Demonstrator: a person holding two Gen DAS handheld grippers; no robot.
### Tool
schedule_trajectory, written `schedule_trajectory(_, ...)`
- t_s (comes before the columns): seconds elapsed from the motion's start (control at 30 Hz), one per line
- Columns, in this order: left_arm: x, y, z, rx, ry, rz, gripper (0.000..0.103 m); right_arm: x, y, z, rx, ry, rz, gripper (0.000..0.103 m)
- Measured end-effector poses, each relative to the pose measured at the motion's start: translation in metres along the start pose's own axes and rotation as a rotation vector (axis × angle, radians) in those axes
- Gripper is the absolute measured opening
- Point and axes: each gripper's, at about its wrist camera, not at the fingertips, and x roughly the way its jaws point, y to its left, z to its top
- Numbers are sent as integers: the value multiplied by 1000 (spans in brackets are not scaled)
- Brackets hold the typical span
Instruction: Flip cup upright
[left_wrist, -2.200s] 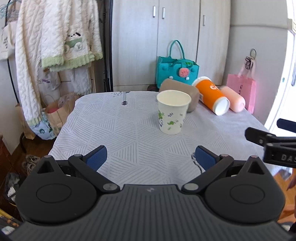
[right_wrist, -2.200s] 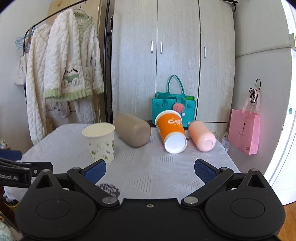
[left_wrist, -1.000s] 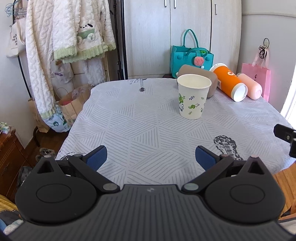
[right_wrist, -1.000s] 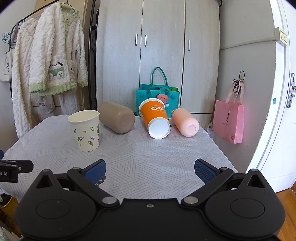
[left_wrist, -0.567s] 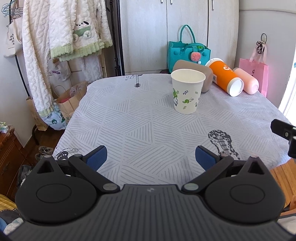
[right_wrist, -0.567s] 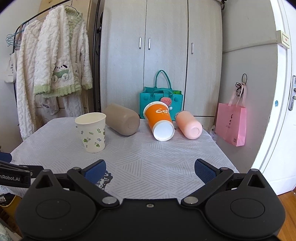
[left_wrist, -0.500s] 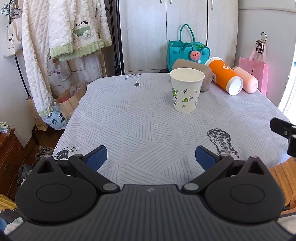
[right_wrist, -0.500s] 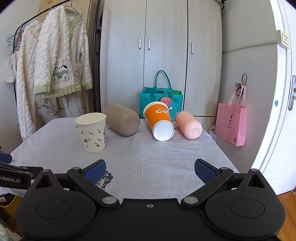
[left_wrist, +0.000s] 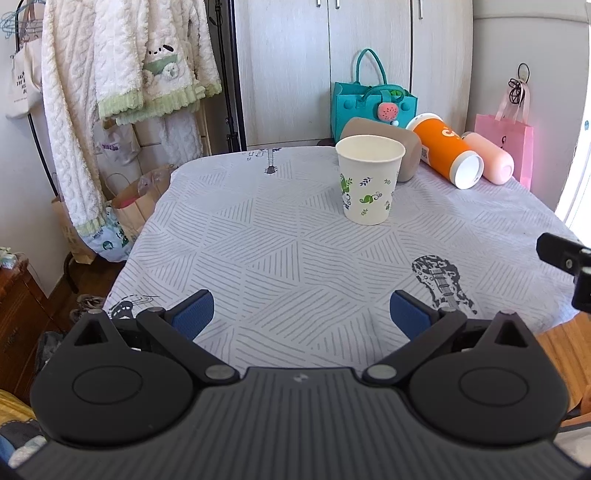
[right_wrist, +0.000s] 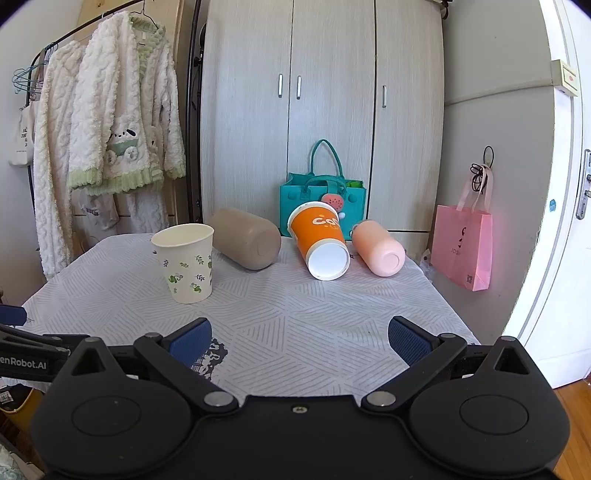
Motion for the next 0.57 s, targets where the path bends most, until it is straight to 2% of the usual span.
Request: schedule_trajectory(0.57,-4,5,-1,-18,-37,10,103,1,3,3,4,0,2,103)
